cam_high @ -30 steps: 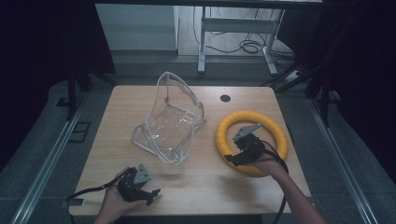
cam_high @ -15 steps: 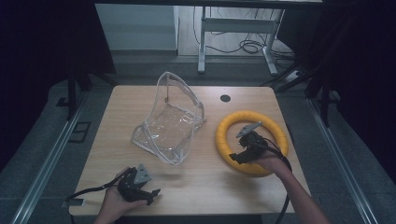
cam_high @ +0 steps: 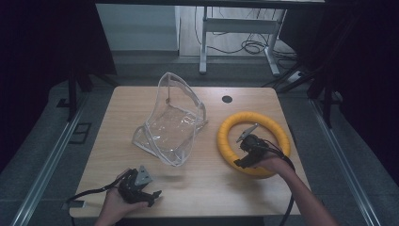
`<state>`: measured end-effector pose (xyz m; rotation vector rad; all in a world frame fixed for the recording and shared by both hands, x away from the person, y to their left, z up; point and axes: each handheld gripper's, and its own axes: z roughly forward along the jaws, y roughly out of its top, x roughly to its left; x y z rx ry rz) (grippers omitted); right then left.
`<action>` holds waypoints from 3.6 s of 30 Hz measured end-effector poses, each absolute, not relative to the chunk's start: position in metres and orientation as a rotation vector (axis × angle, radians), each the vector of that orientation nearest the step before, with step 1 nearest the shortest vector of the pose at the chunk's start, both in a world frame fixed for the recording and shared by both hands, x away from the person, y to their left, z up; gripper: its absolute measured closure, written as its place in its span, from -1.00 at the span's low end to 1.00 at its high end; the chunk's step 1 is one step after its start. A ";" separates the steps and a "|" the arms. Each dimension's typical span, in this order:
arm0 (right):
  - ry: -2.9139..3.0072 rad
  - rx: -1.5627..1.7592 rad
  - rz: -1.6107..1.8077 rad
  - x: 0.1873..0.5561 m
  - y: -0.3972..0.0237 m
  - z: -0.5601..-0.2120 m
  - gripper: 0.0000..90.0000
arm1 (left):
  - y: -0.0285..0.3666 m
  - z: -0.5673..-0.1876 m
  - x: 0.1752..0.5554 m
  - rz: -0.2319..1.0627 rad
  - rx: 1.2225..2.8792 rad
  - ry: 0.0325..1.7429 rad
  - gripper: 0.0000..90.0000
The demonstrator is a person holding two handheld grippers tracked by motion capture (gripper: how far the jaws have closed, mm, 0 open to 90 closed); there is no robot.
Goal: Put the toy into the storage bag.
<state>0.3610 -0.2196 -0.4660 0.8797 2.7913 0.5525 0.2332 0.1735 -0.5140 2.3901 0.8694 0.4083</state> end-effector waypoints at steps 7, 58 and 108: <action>2.853 0.852 0.486 0.360 -0.219 -0.475 -0.34 | 0.174 -0.514 0.233 0.408 2.391 0.871 -0.64; 3.004 0.676 0.324 0.369 -0.216 -0.466 0.13 | 0.173 -0.514 0.234 0.406 2.389 0.871 -0.64; 2.818 0.773 0.916 0.367 -0.231 -0.377 0.14 | 0.173 -0.514 0.234 0.405 2.389 0.870 -0.64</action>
